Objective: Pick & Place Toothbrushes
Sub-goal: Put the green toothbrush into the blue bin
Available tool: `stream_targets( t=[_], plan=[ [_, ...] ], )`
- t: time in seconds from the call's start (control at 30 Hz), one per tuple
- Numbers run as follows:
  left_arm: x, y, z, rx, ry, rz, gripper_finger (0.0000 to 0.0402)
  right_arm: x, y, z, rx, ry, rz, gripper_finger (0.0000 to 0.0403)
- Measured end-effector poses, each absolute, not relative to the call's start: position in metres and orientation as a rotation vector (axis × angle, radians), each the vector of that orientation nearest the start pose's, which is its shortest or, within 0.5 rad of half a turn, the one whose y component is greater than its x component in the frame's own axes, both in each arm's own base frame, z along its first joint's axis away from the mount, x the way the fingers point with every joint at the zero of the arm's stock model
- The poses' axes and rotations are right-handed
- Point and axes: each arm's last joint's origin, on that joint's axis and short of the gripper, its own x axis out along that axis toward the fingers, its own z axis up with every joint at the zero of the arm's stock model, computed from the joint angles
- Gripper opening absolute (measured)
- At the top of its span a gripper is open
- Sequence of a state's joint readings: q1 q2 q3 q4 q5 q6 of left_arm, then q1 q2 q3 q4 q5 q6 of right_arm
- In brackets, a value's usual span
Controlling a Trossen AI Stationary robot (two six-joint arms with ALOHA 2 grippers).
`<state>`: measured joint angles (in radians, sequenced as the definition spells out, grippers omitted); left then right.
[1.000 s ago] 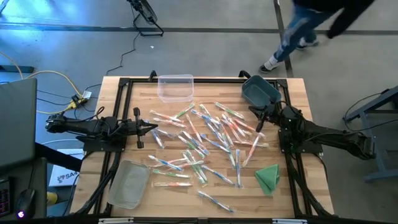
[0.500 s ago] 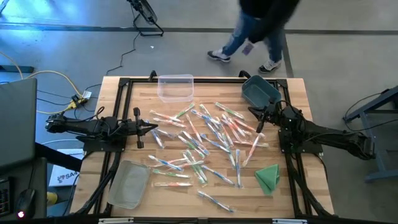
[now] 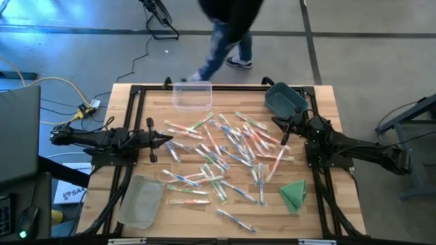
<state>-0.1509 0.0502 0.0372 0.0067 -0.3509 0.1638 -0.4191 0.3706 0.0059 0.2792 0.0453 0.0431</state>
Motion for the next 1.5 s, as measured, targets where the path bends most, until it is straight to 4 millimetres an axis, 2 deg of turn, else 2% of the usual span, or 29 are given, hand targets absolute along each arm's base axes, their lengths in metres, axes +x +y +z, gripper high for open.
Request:
stream_targets(
  t=[0.1, 0.53, 0.73, 0.97, 1.13, 1.33, 1.5],
  plan=[
    [0.097, -0.005, 0.173, 0.060, 0.012, 0.199, 0.0000, 0.110, -0.050, 0.160, 0.061, 0.066, -0.472, 0.0003],
    [0.098, -0.005, 0.173, 0.042, 0.003, 0.198, 0.0000, 0.110, -0.050, 0.160, 0.061, 0.064, -0.472, 0.0002],
    [0.098, -0.005, 0.175, -0.080, -0.030, 0.196, 0.0000, 0.110, -0.050, 0.160, 0.070, 0.062, -0.463, 0.0002],
    [0.098, -0.005, 0.176, -0.098, -0.041, 0.195, 0.0000, 0.110, -0.049, 0.161, 0.065, 0.056, -0.400, 0.0002],
    [0.098, -0.005, 0.176, -0.194, -0.055, 0.195, 0.0000, 0.111, -0.048, 0.163, 0.077, 0.032, -0.368, 0.0002],
    [0.097, -0.003, 0.176, -0.169, -0.059, 0.267, 0.0000, 0.111, -0.048, 0.174, 0.159, -0.096, -0.358, 0.0002],
    [0.097, -0.002, 0.177, -0.121, -0.060, 0.295, 0.0000, 0.113, -0.050, 0.176, 0.155, -0.066, -0.403, 0.0002]
  ],
)
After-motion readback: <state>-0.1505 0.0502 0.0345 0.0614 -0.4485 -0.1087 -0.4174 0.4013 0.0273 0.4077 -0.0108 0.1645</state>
